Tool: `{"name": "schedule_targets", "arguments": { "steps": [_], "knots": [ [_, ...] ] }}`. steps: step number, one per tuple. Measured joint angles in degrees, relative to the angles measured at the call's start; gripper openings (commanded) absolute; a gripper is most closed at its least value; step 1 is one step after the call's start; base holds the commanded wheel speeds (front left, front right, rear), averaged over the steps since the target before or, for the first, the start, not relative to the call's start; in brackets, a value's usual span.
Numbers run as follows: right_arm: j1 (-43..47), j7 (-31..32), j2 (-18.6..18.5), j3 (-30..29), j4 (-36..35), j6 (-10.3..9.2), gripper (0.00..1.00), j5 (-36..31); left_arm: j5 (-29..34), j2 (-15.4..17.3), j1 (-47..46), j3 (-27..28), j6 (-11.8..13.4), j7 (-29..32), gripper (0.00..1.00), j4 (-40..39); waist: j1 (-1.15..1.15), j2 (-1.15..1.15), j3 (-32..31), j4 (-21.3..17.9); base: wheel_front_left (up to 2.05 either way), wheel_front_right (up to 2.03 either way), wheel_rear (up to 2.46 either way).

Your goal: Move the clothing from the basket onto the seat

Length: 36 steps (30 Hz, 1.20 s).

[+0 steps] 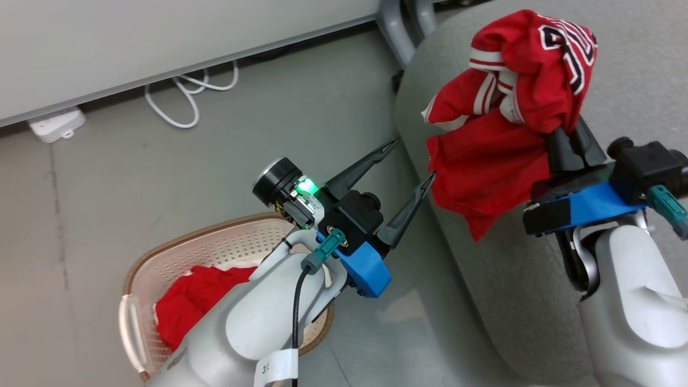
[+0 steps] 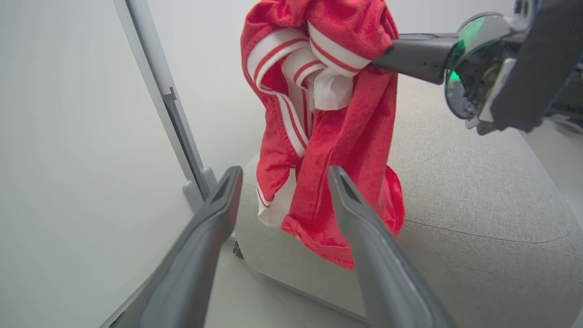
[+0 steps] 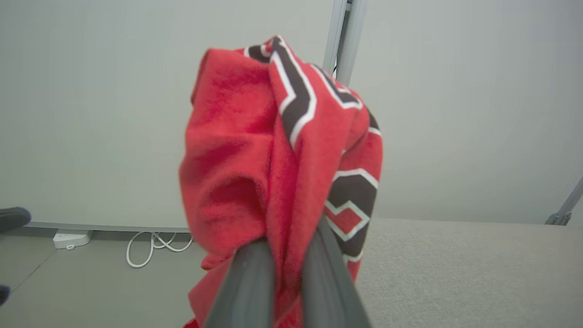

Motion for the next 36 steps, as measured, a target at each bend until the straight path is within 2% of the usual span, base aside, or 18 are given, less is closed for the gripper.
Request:
{"name": "schedule_targets", "arguments": {
  "steps": [12,24,30,35,36],
  "knots": [
    [6.1,0.0,0.2,-7.0,-4.4,0.00,0.00,0.3,0.9,-0.3,0.5,-3.3,-1.1,0.0,1.00,-0.2,0.00,0.00,2.3,-7.0,0.00,0.00,0.00],
    [9.3,0.0,0.5,-10.1,-5.5,0.00,0.00,0.4,1.0,-0.6,0.9,-4.8,-1.4,0.0,1.00,0.0,0.00,0.00,3.6,-8.1,0.00,0.00,0.00],
    [6.6,0.0,-0.6,-10.2,-6.8,0.00,0.00,0.4,1.3,-0.7,0.3,-4.4,-1.3,0.0,1.00,-0.8,0.00,0.00,4.5,-7.7,0.00,0.00,0.00],
    [-0.2,0.0,-4.0,-11.6,-9.0,0.00,0.00,1.1,2.1,-0.5,-1.6,-4.3,-1.3,0.0,1.00,-1.5,0.00,0.00,6.8,-7.2,0.00,0.00,0.00],
    [-4.0,0.0,-6.3,-12.9,-9.8,0.00,0.00,1.5,2.6,-0.3,-2.7,-4.4,-1.3,0.0,1.00,-1.7,0.00,0.00,8.3,-6.8,0.00,0.00,0.00]
  ]
}}
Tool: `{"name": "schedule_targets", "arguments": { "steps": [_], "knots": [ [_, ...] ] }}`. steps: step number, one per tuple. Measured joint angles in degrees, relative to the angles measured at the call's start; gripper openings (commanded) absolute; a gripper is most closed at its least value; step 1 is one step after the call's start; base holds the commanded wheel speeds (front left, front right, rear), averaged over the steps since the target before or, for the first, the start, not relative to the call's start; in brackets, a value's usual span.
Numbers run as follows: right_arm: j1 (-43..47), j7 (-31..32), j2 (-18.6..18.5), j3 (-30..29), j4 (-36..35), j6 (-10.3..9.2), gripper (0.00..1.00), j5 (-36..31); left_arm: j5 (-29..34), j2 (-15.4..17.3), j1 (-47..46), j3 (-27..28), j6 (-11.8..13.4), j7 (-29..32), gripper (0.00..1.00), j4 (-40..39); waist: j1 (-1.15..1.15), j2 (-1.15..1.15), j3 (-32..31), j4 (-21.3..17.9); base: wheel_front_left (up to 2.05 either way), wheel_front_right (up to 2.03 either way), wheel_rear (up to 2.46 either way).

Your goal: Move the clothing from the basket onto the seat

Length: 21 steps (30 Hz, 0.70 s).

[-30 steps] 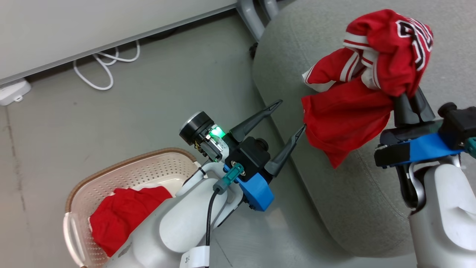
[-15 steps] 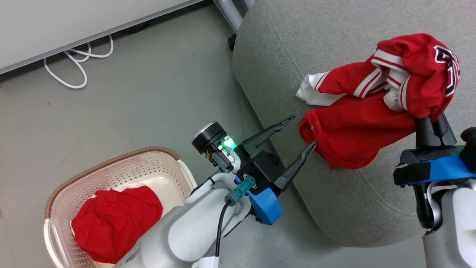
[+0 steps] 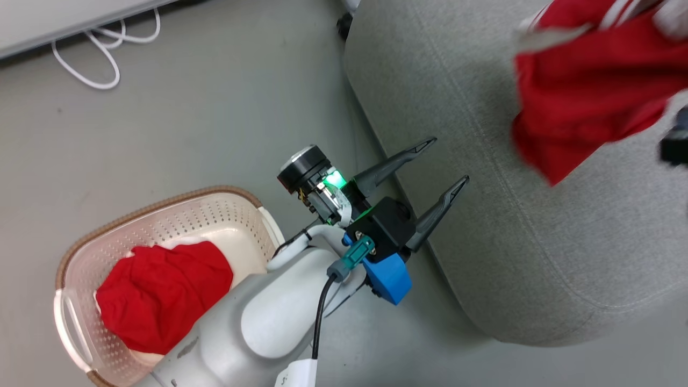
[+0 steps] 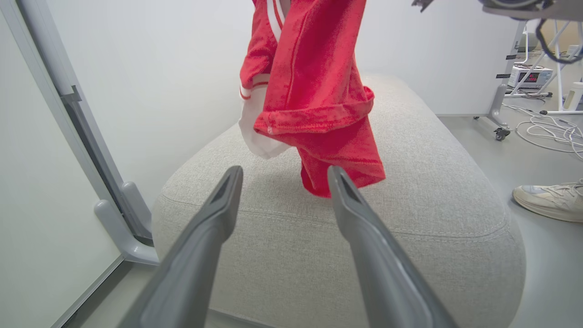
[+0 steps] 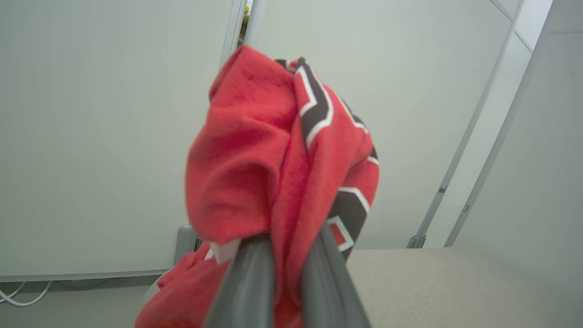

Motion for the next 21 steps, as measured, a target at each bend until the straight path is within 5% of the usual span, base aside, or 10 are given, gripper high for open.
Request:
{"name": "schedule_targets", "arguments": {
  "steps": [8,15,21],
  "knots": [
    [-14.6,0.0,-9.9,-9.7,0.5,0.00,0.00,2.5,1.9,1.0,-4.7,-0.4,0.1,0.3,1.00,-0.8,0.00,0.00,7.5,1.9,0.00,0.00,0.00],
    [-20.5,0.0,-18.9,-14.6,10.6,0.00,0.00,3.7,3.6,1.3,-8.9,-1.4,0.1,1.0,1.00,-2.2,0.01,0.00,14.6,4.1,0.00,0.00,0.00],
    [-21.4,0.0,-20.4,-17.1,19.7,0.00,0.00,3.4,4.4,2.2,-10.7,-1.6,0.1,1.4,1.00,-2.9,0.01,0.00,19.5,6.1,0.00,0.00,0.00]
  ]
}}
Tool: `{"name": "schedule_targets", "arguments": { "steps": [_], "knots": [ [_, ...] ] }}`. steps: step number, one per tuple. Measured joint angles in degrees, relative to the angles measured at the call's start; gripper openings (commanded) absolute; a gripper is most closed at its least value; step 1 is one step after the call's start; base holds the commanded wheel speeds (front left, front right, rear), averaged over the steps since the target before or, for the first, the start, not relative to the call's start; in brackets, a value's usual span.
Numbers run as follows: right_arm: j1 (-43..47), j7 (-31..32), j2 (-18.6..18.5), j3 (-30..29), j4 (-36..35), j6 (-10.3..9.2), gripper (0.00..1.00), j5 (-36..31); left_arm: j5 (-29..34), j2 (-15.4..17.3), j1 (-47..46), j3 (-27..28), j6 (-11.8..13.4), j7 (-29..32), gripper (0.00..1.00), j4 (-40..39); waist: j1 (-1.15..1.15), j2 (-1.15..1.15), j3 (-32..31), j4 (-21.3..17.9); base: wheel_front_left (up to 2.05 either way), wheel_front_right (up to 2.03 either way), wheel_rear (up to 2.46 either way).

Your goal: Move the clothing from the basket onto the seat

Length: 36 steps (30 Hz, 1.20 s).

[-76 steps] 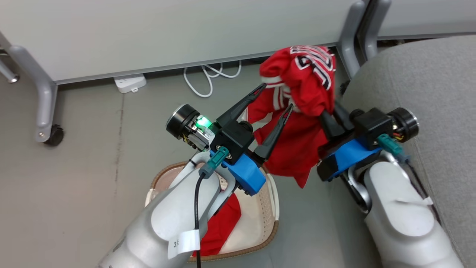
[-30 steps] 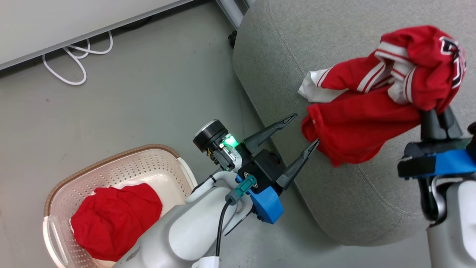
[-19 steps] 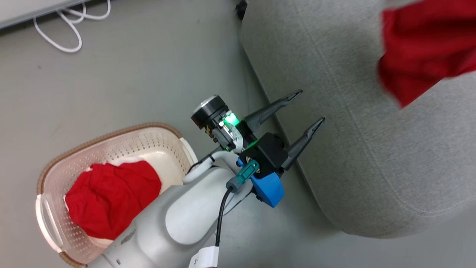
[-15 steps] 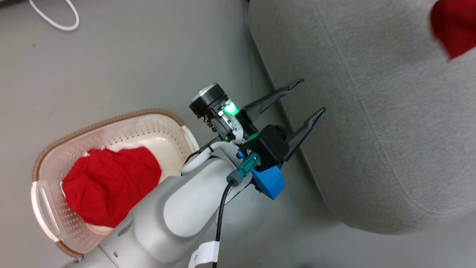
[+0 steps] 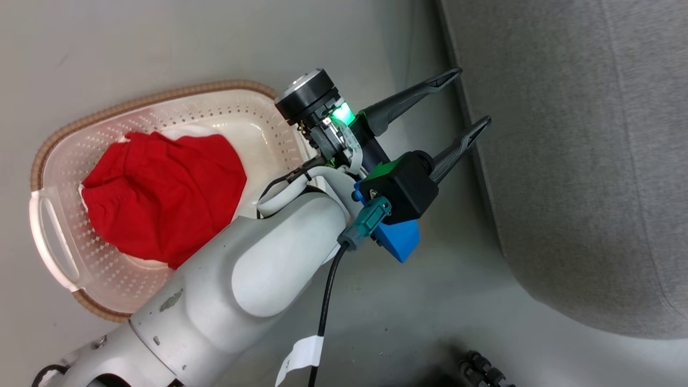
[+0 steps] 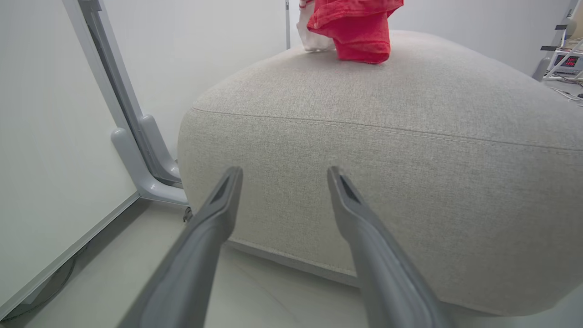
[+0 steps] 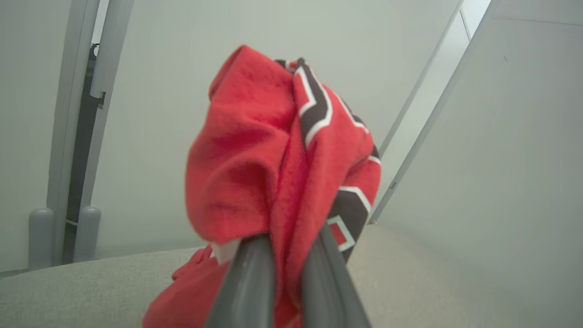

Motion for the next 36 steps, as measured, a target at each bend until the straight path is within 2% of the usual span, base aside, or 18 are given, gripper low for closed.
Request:
{"name": "schedule_targets", "arguments": {
  "steps": [10,17,18,19,20,23,30,36],
  "knots": [
    [4.8,0.0,5.9,-2.4,8.8,0.00,0.00,-0.8,-0.1,0.9,-0.4,-0.1,1.0,0.4,1.00,-1.4,0.00,0.00,2.6,1.0,0.00,0.00,0.00],
    [5.8,0.0,7.6,-2.2,11.9,0.00,0.00,-1.2,-0.6,2.0,-0.4,0.0,1.5,0.7,1.00,-1.9,0.00,0.00,2.1,1.1,0.00,0.00,0.00],
    [5.8,0.0,7.6,-2.2,12.1,0.00,0.13,-1.3,-0.7,2.1,-0.4,0.0,1.5,0.7,1.00,-1.9,0.00,0.00,2.0,1.1,0.00,0.00,0.00],
    [5.8,0.0,7.6,-2.1,12.0,0.00,0.94,-1.3,-0.7,2.1,-0.4,0.0,1.6,0.7,1.00,-1.9,-0.01,0.00,1.8,1.1,0.00,0.00,0.00],
    [5.8,0.0,7.5,-2.0,11.6,0.00,1.00,-1.5,-0.7,2.1,-0.4,0.0,1.8,0.7,1.00,-1.9,0.00,0.00,1.6,1.1,0.00,0.00,0.00],
    [6.8,0.0,7.8,-1.4,9.1,0.00,1.00,-1.5,-1.2,1.8,-0.1,-0.1,2.1,0.3,1.00,-1.8,0.00,0.00,0.4,1.1,0.00,0.00,0.00],
    [16.9,0.0,9.6,2.8,1.3,0.00,1.00,-2.2,-3.0,0.6,2.9,0.4,3.1,-1.1,1.00,-0.9,-0.01,0.00,-5.0,1.3,0.00,0.00,0.00],
    [25.4,0.0,11.8,7.3,-7.2,0.00,1.00,-2.2,-5.4,0.3,7.4,4.0,4.7,-1.4,1.00,-2.2,-0.01,0.00,-11.6,1.5,0.00,0.00,0.00]
  ]
}}
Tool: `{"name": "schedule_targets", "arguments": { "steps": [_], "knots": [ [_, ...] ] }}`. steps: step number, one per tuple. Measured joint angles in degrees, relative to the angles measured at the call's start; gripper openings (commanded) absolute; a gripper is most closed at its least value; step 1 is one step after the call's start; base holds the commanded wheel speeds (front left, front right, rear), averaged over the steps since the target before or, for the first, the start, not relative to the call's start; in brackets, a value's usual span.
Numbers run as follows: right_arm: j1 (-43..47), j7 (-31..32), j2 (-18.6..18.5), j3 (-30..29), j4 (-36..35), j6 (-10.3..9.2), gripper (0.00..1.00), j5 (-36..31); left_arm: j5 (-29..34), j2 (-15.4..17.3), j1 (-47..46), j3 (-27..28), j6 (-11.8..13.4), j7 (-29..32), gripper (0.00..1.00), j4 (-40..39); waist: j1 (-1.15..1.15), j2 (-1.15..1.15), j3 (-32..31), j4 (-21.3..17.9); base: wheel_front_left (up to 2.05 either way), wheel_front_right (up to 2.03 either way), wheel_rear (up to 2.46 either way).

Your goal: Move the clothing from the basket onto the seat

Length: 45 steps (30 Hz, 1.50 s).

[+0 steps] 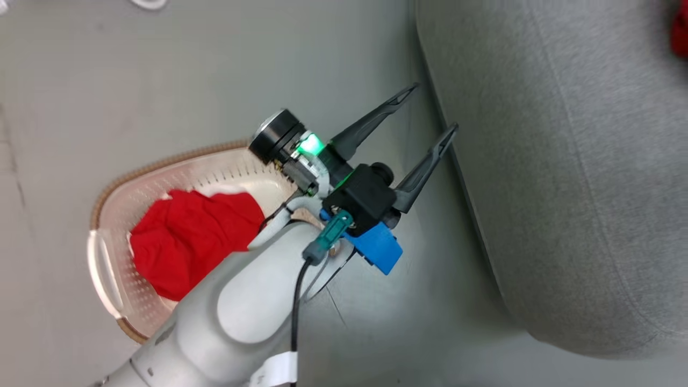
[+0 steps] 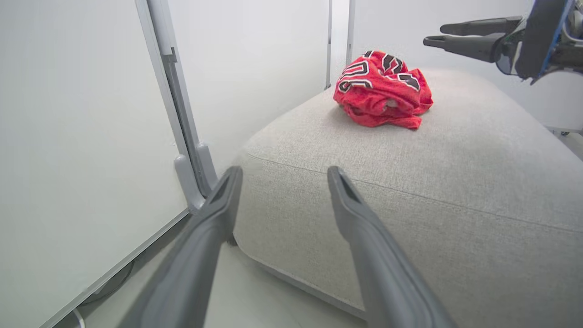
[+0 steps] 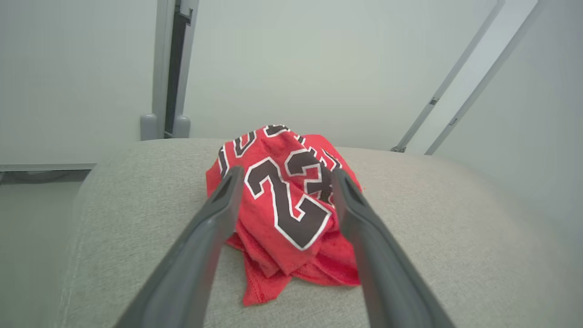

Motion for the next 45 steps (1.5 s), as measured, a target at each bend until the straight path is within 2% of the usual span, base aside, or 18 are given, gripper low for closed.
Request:
{"name": "schedule_targets", "arguments": {
  "steps": [9,14,19,20,23,29,37,45],
  "knots": [
    [6.8,0.0,2.8,8.3,-7.5,0.00,1.00,0.5,-1.2,0.5,9.7,11.0,3.3,0.0,1.00,-5.2,-0.01,0.00,-10.5,2.4,0.00,0.00,0.00],
    [9.2,0.0,4.4,12.9,-9.9,0.00,1.00,0.6,-0.7,0.5,14.8,18.3,4.4,0.0,1.00,-8.0,-0.01,0.00,-14.7,5.7,0.00,0.00,0.00],
    [10.8,0.0,5.8,16.2,-11.2,0.00,1.00,0.7,0.1,0.0,20.0,25.2,4.4,-0.1,1.00,-9.9,0.00,0.00,-18.2,9.3,0.00,0.00,0.00],
    [12.0,0.0,6.9,17.1,-11.5,0.00,1.00,0.7,0.4,-0.1,22.2,27.9,4.3,-0.1,1.00,-10.2,-0.01,0.00,-19.7,10.5,0.00,0.00,0.00],
    [13.9,0.0,8.2,17.7,-12.1,0.00,1.00,0.6,0.8,-0.5,25.6,31.6,3.6,-0.1,1.00,-10.6,-0.01,0.00,-21.9,12.2,0.00,0.00,0.00],
    [18.3,0.0,10.4,18.4,-12.6,0.00,1.00,0.7,2.5,-1.4,31.5,36.8,1.5,-0.1,1.00,-11.0,-0.01,0.00,-25.9,14.6,0.00,0.00,0.00],
    [24.7,0.0,13.3,18.7,-11.2,0.00,1.00,1.2,4.3,-2.6,38.6,41.1,-1.5,-0.1,1.00,-10.8,-0.01,0.00,-30.5,16.2,0.00,0.00,0.00],
    [30.2,0.0,15.5,18.1,-10.4,0.00,1.00,1.6,5.0,-3.6,42.4,43.2,-3.2,-0.1,1.00,-11.1,-0.01,0.00,-33.3,17.3,0.00,0.00,0.00]
  ]
}}
